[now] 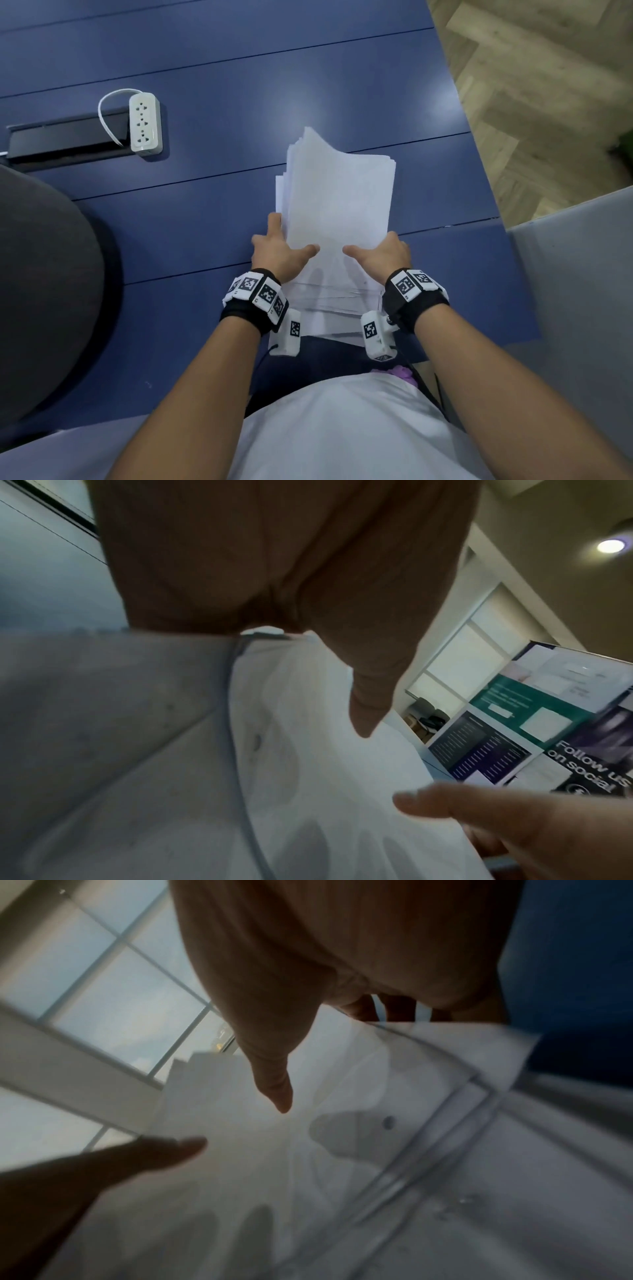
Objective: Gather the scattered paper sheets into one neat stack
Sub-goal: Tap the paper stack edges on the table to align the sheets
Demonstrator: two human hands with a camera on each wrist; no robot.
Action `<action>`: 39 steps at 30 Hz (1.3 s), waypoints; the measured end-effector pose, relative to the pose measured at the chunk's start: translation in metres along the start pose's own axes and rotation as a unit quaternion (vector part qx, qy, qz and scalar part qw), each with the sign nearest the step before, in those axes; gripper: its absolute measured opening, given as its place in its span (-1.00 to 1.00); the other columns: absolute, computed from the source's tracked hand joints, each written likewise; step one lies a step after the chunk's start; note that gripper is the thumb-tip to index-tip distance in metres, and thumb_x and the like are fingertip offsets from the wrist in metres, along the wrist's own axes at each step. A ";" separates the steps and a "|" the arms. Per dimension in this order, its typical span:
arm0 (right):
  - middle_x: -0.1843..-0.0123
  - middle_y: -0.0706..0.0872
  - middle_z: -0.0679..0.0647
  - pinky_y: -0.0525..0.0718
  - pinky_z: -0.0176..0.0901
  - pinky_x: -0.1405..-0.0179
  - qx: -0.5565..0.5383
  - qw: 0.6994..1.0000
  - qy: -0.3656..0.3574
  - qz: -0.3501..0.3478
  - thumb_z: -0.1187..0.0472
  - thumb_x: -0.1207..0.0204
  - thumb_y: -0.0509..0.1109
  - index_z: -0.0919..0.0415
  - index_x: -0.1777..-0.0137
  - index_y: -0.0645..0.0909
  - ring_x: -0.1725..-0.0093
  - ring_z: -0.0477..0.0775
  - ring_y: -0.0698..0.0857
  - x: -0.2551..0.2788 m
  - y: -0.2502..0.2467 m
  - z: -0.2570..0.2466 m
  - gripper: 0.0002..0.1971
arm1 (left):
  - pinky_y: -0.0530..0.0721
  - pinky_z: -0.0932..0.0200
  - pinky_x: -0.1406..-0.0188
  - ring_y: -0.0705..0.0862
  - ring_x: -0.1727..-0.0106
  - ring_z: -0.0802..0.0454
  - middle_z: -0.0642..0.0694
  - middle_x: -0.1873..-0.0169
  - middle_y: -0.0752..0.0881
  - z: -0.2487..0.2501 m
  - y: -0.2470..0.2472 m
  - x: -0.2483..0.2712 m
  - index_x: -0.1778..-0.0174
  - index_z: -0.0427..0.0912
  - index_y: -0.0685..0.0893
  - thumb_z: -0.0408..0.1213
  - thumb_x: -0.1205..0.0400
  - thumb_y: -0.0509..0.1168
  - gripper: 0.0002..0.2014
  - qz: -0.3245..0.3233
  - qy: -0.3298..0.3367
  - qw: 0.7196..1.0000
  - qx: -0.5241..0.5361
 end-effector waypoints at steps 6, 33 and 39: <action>-0.32 0.61 0.16 0.64 0.00 -0.04 0.014 1.000 -0.027 -0.009 -0.20 -0.32 0.60 0.20 -0.32 0.45 -0.24 0.22 0.63 -0.001 -0.003 0.009 -0.28 | 0.61 -0.05 -0.12 0.61 -0.18 -0.27 -0.19 -0.23 0.56 -0.006 -0.015 -0.017 -0.65 -0.08 0.04 -0.06 -0.62 0.40 -0.19 0.015 -0.053 0.998 -0.019; -0.23 0.68 0.00 0.72 0.13 -0.28 -0.032 0.994 -0.091 -0.041 -0.41 0.00 0.50 -0.12 -0.23 0.56 -0.24 0.07 0.68 -0.005 -0.011 0.023 -0.24 | 0.64 -0.07 0.03 0.59 -0.09 -0.28 -0.30 -0.32 0.53 0.003 0.013 0.001 -0.47 -0.10 0.10 0.05 -0.52 0.51 -0.18 -0.011 -0.092 0.995 -0.023; -0.26 0.67 0.00 0.69 0.14 -0.32 -0.028 0.992 -0.107 -0.054 -0.35 -0.13 0.53 -0.12 -0.27 0.55 -0.26 0.07 0.66 -0.007 -0.013 0.029 -0.31 | 0.65 -0.11 -0.27 0.64 -0.32 -0.25 -0.10 -0.31 0.59 -0.006 0.003 -0.001 -0.39 -0.05 0.22 0.04 -0.45 0.58 -0.22 -0.044 -0.027 0.998 0.023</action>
Point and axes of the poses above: each hand's wrist, its own x-axis away from the middle knuckle, its own y-axis out of the palm, z = x × y, the point moved 4 cm from there along -x, towards the middle knuckle
